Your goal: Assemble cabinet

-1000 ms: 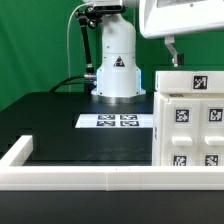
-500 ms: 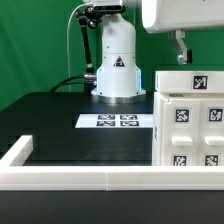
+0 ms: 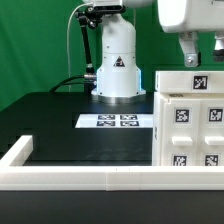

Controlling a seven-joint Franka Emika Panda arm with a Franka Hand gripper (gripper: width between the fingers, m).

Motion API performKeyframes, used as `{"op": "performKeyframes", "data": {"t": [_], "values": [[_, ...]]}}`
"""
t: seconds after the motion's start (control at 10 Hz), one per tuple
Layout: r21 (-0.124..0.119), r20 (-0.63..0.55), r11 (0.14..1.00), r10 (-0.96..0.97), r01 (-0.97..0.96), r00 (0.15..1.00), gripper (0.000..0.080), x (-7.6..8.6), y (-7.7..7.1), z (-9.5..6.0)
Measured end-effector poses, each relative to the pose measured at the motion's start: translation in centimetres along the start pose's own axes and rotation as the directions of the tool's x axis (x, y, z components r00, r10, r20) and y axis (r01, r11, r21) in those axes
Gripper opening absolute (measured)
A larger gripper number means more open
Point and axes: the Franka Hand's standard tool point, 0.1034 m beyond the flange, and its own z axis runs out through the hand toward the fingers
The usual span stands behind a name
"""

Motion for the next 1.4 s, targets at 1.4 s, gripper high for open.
{"op": "performKeyframes", "data": {"t": [1.4], "values": [[0.013, 0.064, 0.944, -0.331, 0.331, 0.941, 0.0562, -3.1, 1.0, 2.6]]}}
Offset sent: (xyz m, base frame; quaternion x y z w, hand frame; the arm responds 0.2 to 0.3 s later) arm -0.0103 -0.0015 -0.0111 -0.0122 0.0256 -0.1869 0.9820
